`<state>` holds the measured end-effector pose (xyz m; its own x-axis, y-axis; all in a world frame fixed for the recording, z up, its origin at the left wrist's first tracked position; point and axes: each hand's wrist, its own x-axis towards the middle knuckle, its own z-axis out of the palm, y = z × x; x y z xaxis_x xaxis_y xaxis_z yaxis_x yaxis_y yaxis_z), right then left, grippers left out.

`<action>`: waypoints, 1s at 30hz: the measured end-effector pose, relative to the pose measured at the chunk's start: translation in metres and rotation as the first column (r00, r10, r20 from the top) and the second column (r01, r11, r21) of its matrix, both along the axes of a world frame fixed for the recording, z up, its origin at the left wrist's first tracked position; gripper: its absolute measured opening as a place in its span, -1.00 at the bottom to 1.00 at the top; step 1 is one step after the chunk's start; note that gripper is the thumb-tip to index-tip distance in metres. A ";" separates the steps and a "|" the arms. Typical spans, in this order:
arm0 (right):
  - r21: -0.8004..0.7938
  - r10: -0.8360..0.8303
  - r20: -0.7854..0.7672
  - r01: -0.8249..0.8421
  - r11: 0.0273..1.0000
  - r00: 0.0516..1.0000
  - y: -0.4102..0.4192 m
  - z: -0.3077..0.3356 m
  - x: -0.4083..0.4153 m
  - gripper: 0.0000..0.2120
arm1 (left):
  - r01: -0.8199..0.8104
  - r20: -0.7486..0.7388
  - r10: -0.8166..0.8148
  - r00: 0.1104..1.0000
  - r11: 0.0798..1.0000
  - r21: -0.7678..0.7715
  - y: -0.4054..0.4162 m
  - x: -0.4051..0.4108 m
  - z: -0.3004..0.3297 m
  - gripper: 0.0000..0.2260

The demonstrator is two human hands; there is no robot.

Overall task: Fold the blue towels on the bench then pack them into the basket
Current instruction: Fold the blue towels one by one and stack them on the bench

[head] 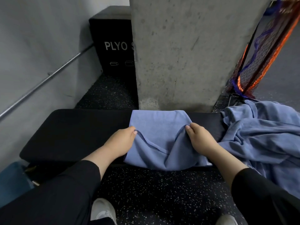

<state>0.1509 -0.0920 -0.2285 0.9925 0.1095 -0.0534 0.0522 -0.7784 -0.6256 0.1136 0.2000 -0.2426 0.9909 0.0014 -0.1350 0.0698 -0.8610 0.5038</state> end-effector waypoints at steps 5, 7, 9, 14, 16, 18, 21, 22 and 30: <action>-0.167 0.090 -0.052 -0.098 0.981 0.995 0.002 -0.019 0.008 -0.67 | 0.042 0.106 -0.057 0.993 0.989 0.144 -0.006 0.018 -0.010 -0.72; -0.188 0.121 -0.049 -0.128 0.974 0.991 0.002 -0.019 0.007 -0.67 | 0.083 0.073 -0.104 0.992 0.965 0.250 -0.010 0.023 -0.012 -0.75; -0.208 0.144 -0.056 -0.152 0.966 0.988 0.002 -0.017 0.004 -0.66 | 0.094 0.056 -0.115 0.992 0.953 0.289 -0.013 0.026 -0.012 -0.76; -0.333 0.228 -0.102 -0.249 0.909 0.968 -0.004 -0.012 -0.012 -0.66 | 0.212 -0.030 -0.217 0.976 0.901 0.378 -0.016 0.012 -0.008 -0.70; -0.364 0.251 -0.174 -0.299 0.882 0.952 -0.003 -0.002 -0.021 -0.72 | 0.268 -0.074 -0.260 0.963 0.880 0.393 -0.018 -0.001 0.002 -0.71; -0.399 0.279 -0.266 -0.369 0.840 0.923 -0.003 0.009 -0.030 -0.74 | 0.314 -0.146 -0.279 0.949 0.872 0.374 -0.017 -0.012 0.011 -0.72; -0.340 0.337 -0.342 -0.450 0.826 0.877 -0.007 0.018 -0.044 -0.81 | 0.337 -0.210 -0.288 0.934 0.904 0.261 -0.014 -0.028 0.018 -0.70; -0.315 0.349 -0.343 -0.457 0.832 0.872 -0.008 0.022 -0.048 -0.84 | 0.318 -0.191 -0.283 0.940 0.930 0.186 -0.012 -0.031 0.020 -0.69; 0.433 0.131 -0.166 -0.047 0.900 0.977 -0.025 0.040 -0.031 -0.64 | -0.106 -0.054 0.110 0.992 0.553 -0.826 0.003 -0.026 0.048 -0.74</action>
